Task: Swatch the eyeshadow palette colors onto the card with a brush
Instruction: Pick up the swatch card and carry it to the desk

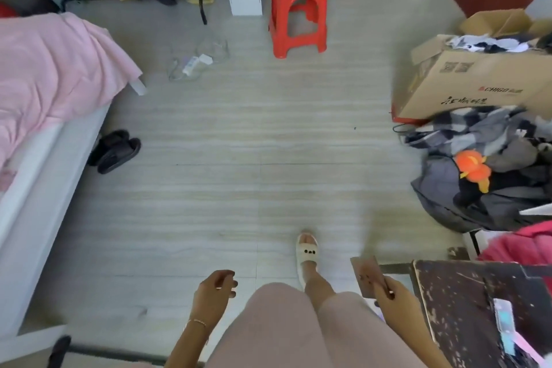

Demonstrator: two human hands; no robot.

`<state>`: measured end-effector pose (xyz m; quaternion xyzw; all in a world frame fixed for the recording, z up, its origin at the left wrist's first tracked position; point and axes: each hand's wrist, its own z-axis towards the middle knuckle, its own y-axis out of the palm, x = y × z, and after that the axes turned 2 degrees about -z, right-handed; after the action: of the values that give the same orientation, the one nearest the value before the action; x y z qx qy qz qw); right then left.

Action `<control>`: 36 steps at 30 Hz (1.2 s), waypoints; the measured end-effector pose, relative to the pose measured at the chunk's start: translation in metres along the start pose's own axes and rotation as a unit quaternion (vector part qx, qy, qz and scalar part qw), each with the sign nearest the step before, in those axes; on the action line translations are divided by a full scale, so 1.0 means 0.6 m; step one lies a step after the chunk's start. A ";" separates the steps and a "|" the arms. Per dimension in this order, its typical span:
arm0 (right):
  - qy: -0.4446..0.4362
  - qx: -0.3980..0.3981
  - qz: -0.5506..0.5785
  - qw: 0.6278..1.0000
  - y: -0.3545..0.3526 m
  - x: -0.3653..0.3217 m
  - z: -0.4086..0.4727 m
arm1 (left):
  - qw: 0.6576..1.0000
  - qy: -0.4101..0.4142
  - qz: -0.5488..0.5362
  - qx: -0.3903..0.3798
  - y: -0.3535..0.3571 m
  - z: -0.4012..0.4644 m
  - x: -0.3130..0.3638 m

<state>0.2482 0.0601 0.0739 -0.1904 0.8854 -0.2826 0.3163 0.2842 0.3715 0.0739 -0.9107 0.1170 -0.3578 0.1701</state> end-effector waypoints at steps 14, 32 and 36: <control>-0.069 -0.042 -0.034 0.996 -0.133 -0.314 0.329 | 0.995 0.009 -0.075 0.067 0.000 0.241 0.317; -0.089 -0.054 -0.033 0.994 -0.052 -0.792 0.581 | 0.983 -0.053 -0.140 0.107 -0.232 0.620 0.530; -0.084 -0.033 -0.018 0.996 -0.049 -0.892 0.638 | 0.989 -0.026 -0.119 0.085 -0.286 0.725 0.631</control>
<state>0.8977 0.1680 0.0894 -0.2399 0.8609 -0.2415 0.3782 0.8720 0.5001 0.0747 -0.9094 -0.0281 -0.3601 0.2063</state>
